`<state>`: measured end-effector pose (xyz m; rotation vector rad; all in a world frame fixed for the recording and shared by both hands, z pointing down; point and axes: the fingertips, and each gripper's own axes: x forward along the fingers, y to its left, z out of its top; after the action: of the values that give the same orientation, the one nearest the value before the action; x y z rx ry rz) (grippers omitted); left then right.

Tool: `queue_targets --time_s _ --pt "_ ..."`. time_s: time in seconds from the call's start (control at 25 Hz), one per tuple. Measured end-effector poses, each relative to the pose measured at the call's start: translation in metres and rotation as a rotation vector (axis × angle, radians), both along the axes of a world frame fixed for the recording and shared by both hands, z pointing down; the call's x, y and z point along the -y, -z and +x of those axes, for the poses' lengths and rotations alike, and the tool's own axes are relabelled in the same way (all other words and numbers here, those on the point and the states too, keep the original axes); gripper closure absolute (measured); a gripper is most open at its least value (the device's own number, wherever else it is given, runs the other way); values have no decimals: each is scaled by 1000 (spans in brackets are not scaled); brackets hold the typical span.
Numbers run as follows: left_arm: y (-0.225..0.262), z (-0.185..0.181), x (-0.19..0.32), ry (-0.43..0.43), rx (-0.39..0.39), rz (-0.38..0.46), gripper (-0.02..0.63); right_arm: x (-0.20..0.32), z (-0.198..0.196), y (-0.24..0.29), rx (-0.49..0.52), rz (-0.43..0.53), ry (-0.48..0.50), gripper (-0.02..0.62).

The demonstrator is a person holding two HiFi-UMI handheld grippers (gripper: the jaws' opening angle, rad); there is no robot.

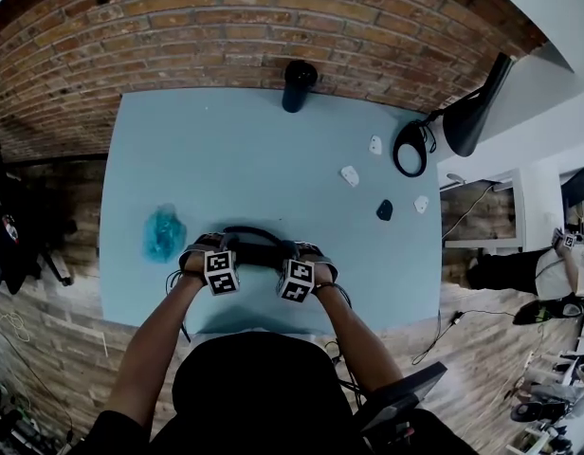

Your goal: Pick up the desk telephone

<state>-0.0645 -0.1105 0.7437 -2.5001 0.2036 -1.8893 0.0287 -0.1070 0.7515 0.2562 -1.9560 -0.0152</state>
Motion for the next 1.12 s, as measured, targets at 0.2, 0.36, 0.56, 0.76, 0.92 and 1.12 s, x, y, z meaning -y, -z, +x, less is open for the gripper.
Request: queue_targets --time_s 0.2,0.36,0.56,0.76,0.92,1.12 --pt "0 0 -6 7 -35 10 310 -5 0 -1 -12 -11 28 305" --pt "-5 4 -19 27 -91 2 310 -21 0 0 0 -65 67 305" --pt "9 13 -38 -10 -135 -2 311 -44 7 5 47 -117 53 304" --pt "14 15 -47 -16 -166 7 311 -53 7 14 69 -105 52 304" --pt "21 14 -51 -5 -191 8 313 -53 5 24 79 -76 72 304" --pt "36 11 -56 1 -203 10 311 -57 1 38 113 -62 80 304"
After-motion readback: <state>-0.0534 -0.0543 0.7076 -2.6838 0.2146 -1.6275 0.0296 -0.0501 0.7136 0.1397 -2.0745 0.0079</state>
